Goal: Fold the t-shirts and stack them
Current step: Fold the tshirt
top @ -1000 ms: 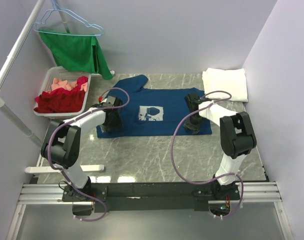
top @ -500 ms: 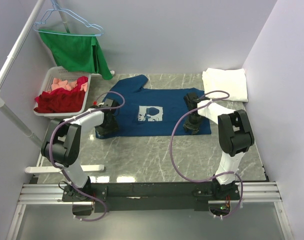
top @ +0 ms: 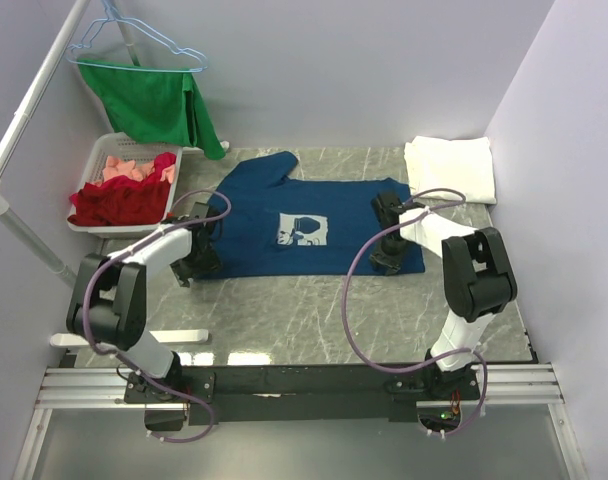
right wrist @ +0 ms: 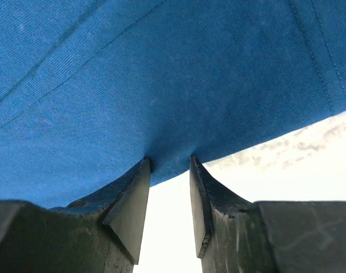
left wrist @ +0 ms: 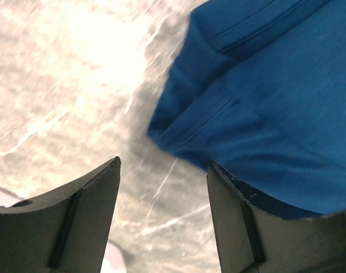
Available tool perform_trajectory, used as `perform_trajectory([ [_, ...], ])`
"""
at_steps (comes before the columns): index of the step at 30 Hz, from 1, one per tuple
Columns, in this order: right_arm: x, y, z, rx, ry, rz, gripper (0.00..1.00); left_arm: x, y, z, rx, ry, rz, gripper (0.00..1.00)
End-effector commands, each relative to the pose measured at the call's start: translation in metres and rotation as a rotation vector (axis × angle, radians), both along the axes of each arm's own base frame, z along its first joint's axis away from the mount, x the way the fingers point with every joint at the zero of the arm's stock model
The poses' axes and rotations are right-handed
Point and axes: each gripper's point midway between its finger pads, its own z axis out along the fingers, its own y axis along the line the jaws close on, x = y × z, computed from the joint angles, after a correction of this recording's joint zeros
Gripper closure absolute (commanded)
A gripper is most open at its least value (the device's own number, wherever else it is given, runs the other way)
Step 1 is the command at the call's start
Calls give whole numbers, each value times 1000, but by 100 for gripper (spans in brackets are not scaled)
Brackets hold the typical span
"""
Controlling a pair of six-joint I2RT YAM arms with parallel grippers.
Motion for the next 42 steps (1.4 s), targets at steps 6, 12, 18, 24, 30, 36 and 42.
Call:
perform_trajectory([
  [6, -55, -29, -10, -105, 158, -5, 60, -15, 1, 20, -26, -28, 11, 33],
  [12, -64, -34, -7, -115, 147, -5, 60, -5, -5, 49, -76, -136, 7, 32],
  [18, -56, -28, -6, -94, 131, -4, 60, 34, -27, 63, -166, -230, -13, 31],
  [24, -50, -28, -1, -96, 105, 5, 60, 55, -45, 41, -230, -205, -9, 32],
  [30, -46, -30, 18, -95, 45, -6, 58, 56, -49, 18, -239, -164, -2, 33],
  [36, -39, -28, 30, -87, -3, -1, 57, 42, -41, 5, -204, -127, 19, 32],
  [42, -23, -22, 32, -69, -38, 15, 57, 23, -34, -16, -165, -58, 37, 33],
])
